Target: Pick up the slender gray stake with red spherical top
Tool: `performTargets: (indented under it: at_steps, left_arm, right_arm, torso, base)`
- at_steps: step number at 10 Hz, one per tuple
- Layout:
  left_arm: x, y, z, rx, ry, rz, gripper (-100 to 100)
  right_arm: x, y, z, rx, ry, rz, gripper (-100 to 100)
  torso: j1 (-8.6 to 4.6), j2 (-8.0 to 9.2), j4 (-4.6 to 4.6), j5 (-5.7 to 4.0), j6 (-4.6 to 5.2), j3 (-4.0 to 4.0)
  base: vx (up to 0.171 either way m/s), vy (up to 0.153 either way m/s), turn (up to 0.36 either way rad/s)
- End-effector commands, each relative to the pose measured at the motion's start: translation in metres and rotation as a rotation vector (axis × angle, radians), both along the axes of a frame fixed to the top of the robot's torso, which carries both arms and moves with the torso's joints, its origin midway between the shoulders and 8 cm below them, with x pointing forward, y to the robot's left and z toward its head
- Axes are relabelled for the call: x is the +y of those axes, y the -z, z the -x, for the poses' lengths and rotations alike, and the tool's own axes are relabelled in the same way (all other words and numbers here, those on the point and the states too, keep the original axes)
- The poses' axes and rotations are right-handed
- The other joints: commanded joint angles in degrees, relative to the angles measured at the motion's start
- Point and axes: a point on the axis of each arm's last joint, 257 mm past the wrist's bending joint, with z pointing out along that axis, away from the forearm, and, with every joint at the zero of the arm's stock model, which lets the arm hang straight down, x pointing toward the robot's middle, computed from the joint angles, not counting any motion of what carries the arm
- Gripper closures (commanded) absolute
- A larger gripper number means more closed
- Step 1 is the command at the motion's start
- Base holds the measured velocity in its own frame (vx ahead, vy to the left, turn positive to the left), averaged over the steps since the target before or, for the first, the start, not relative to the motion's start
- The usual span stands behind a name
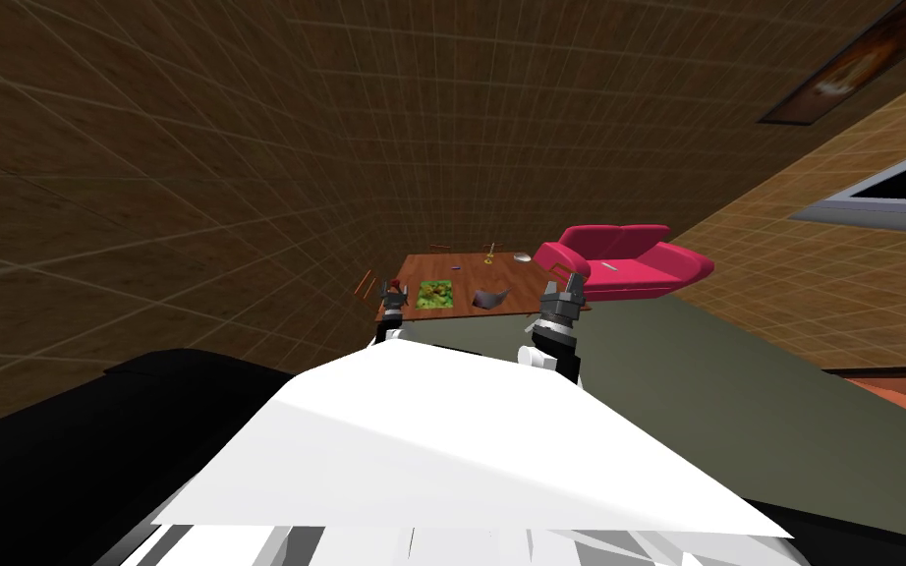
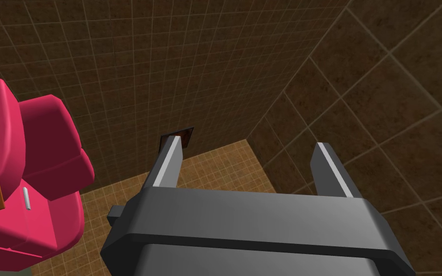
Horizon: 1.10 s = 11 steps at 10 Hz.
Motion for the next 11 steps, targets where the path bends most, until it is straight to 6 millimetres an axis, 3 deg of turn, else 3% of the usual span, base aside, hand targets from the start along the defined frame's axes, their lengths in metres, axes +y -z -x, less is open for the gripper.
performTargets:
  at_steps: [1, 11]
  left_arm:
    - [0.010, 0.013, -0.001, 0.004, -0.017, 0.053, -100]
    - [0.081, 0.078, -0.001, -0.021, -0.177, 0.387, -100]
  right_arm:
    - [0.000, 0.000, 0.000, 0.000, 0.000, 0.000, 0]
    - [0.000, 0.000, 0.000, 0.000, 0.000, 0.000, 0]
  torso:
    - [0.00, 0.00, 0.00, 0.00, 0.00, 0.00]
    - [0.01, 0.03, 0.01, 0.00, 0.00, 0.02]
  base:
    - [0.017, -0.035, -0.002]
    - [0.017, -0.037, -0.005]
